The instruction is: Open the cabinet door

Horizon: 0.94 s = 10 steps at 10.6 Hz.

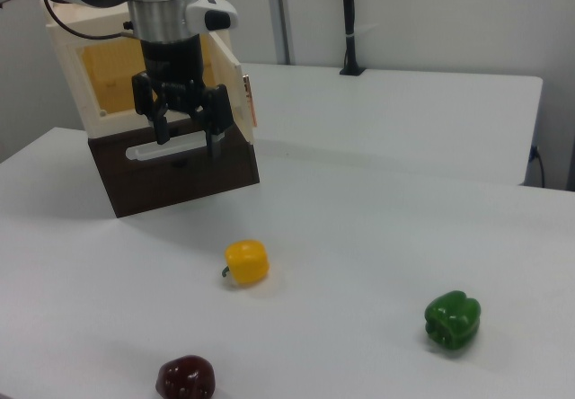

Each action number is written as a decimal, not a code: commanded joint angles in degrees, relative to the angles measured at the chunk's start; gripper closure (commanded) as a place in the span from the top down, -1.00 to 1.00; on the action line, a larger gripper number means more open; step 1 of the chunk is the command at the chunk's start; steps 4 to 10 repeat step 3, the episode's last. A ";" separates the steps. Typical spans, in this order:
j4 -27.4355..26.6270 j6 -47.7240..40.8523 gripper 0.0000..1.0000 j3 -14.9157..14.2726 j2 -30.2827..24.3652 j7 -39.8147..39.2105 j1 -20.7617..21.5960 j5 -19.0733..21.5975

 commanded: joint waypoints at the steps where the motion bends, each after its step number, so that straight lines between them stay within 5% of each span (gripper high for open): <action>1: -0.43 -1.81 1.00 -0.33 -0.57 -1.06 0.28 1.12; 10: -0.34 -1.99 1.00 -0.33 -0.83 -0.71 -0.07 1.12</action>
